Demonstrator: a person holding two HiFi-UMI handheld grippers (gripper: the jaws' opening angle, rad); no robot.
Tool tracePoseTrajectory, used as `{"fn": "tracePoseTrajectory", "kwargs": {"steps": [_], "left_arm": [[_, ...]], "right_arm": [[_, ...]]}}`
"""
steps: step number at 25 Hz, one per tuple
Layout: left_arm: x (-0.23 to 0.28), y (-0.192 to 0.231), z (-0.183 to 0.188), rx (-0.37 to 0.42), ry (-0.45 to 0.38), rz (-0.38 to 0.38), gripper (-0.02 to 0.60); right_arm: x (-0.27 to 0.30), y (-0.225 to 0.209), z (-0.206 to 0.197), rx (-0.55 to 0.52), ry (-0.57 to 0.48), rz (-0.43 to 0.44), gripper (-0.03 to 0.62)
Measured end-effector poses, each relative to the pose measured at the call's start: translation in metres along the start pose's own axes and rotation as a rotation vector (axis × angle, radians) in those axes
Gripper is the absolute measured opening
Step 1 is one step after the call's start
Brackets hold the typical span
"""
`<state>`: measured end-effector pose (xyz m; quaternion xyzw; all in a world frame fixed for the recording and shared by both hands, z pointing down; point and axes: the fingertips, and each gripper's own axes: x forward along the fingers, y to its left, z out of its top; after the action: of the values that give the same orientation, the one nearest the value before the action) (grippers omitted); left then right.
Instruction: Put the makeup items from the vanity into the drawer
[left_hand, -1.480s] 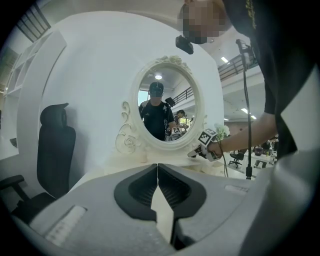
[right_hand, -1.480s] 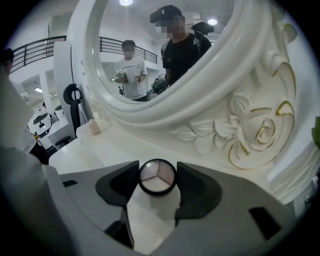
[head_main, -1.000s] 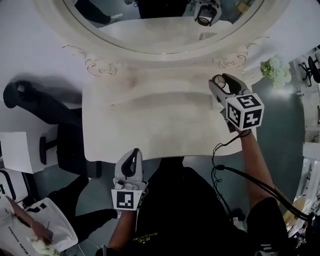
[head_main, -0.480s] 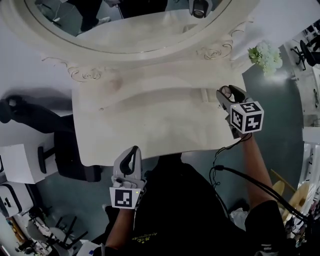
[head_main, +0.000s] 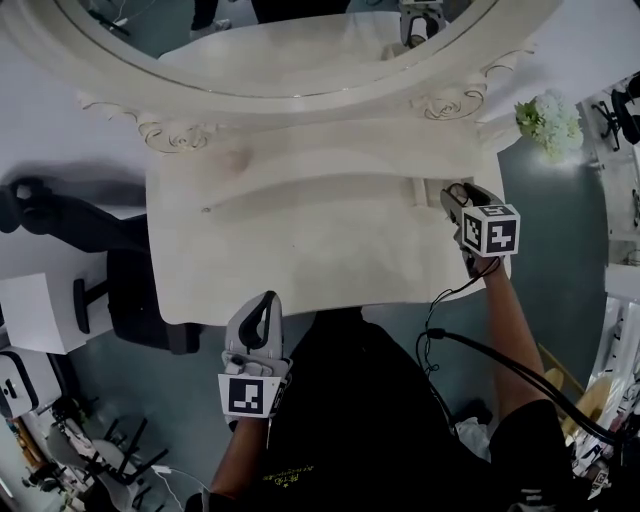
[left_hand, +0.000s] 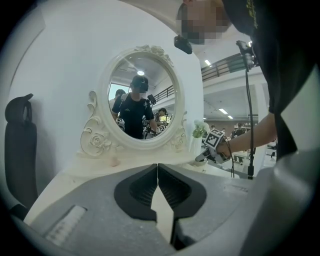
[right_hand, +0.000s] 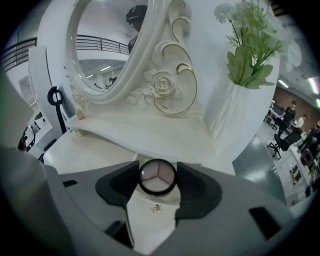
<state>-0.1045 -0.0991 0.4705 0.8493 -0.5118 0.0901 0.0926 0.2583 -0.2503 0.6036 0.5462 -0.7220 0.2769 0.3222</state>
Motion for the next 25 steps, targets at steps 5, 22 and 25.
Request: {"fn": "tracePoseTrajectory", "kwargs": {"steps": [5, 22, 25], "left_arm": [[-0.002, 0.005, -0.005, 0.005, -0.023, 0.014, 0.022], [0.002, 0.020, -0.013, -0.010, 0.042, 0.052, 0.021], [0.000, 0.025, -0.015, -0.011, 0.051, 0.063, 0.021]], "right_arm": [[0.013, -0.004, -0.006, -0.002, 0.058, -0.004, 0.235], [0.052, -0.011, -0.025, -0.010, 0.353, 0.036, 0.235], [0.057, -0.011, -0.028, -0.010, 0.405, 0.052, 0.235]]}}
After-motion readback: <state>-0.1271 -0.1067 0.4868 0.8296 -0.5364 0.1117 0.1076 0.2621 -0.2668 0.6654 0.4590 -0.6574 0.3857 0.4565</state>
